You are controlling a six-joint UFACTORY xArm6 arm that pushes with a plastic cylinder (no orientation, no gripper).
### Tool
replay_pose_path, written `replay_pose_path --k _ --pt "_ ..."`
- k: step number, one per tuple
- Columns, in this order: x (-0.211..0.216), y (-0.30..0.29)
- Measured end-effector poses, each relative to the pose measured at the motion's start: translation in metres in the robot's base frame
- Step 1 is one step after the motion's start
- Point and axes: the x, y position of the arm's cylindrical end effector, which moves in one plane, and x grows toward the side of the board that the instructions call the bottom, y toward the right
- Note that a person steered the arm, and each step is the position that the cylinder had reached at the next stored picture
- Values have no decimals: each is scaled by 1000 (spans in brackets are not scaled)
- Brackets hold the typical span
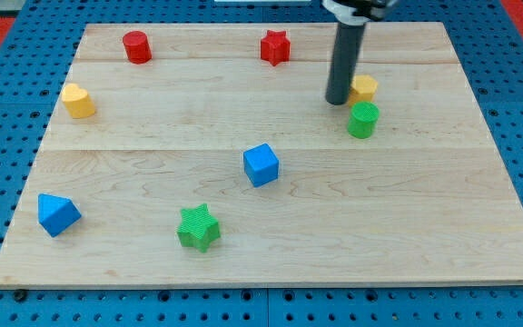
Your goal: Place the yellow hexagon right to the green circle
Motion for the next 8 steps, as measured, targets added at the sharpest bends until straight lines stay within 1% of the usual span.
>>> replay_pose_path --k 1,2,3,4,5,6,8 --pt "-13 13" --pt "2 57" --pt "19 79" --pt "-12 49" --pt "-8 82" --pt "-1 108" --pt "33 123"
